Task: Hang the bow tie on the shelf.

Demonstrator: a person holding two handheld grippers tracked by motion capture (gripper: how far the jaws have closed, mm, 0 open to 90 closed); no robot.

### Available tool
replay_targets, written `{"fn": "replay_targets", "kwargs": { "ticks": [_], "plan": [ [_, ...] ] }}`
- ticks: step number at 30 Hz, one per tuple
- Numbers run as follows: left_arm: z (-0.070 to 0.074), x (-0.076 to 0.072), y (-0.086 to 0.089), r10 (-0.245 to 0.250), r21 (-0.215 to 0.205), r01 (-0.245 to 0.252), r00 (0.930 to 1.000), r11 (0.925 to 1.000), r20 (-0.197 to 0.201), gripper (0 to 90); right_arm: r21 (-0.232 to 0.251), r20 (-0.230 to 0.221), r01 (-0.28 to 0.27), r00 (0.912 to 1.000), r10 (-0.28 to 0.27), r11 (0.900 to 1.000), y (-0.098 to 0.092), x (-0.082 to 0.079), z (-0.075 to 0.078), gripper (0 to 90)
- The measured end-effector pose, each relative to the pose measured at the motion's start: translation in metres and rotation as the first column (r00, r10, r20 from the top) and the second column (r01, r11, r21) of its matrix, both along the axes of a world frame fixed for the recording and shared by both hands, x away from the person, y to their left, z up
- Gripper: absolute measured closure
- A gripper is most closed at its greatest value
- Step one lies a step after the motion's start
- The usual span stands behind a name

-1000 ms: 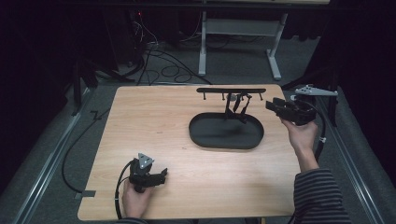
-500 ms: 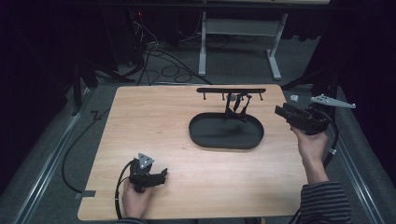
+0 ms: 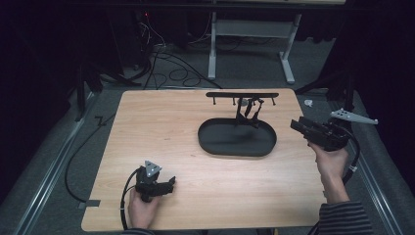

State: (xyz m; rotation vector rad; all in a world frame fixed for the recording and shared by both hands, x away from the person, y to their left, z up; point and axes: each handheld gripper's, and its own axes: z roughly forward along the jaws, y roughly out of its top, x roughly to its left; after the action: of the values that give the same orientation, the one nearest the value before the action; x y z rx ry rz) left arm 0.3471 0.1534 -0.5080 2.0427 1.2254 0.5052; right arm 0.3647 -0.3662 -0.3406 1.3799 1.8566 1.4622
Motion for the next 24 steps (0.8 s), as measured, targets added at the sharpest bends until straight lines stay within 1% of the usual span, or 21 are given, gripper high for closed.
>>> {"fn": "replay_targets", "kwargs": {
  "ticks": [3,7,8,11,12,15,19,20,23,24],
  "plan": [
    [0.000,0.000,0.000,0.000,0.000,0.000,1.0000,1.0000,0.000,15.4,0.003,0.001,-0.002,1.0000,0.002,1.000,-0.001,-0.002,-0.001,54.9],
    [0.000,0.000,0.000,0.000,0.000,0.000,1.0000,1.0000,0.000,15.4,-0.007,0.010,-0.004,0.9999,0.004,1.000,-0.002,-0.007,-0.004,55.5],
    [0.000,0.000,0.000,0.000,0.000,0.000,1.0000,1.0000,0.000,15.4,-0.007,0.016,-0.001,0.9999,0.001,1.000,-0.003,-0.010,-0.005,55.7],
    [0.000,0.000,0.000,0.000,0.000,0.000,1.0000,1.0000,0.000,15.4,-0.007,0.022,0.004,0.9998,-0.004,1.000,-0.004,-0.013,-0.006,56.1],
    [0.000,0.000,0.000,0.000,0.000,0.000,1.0000,1.0000,0.000,15.4,-0.008,0.032,0.010,0.9994,-0.010,1.000,-0.005,-0.015,-0.008,56.5],
    [0.000,0.000,0.000,0.000,0.000,0.000,1.0000,1.0000,0.000,15.4,-0.010,0.037,0.019,0.9992,-0.019,1.000,-0.006,-0.018,-0.011,56.7],
    [0.000,0.000,0.000,0.001,0.000,-0.001,1.0000,1.0000,0.000,15.4,-0.010,0.034,0.019,0.9992,-0.019,1.000,-0.006,-0.021,-0.015,57.3],
    [0.000,0.000,0.000,0.000,0.000,0.000,1.0000,1.0000,0.000,15.4,-0.006,0.024,0.015,0.9996,-0.015,1.000,-0.007,-0.023,-0.017,57.4],
    [0.000,0.000,0.000,0.000,0.000,0.000,1.0000,1.0000,0.000,15.4,0.003,0.022,0.012,0.9997,-0.012,1.000,-0.007,-0.025,-0.020,57.4],
    [0.000,0.000,0.000,0.000,0.000,0.000,1.0000,1.0000,0.000,15.4,0.011,0.016,0.005,0.9999,-0.006,1.000,-0.007,-0.028,-0.024,57.5]
  ]
}}
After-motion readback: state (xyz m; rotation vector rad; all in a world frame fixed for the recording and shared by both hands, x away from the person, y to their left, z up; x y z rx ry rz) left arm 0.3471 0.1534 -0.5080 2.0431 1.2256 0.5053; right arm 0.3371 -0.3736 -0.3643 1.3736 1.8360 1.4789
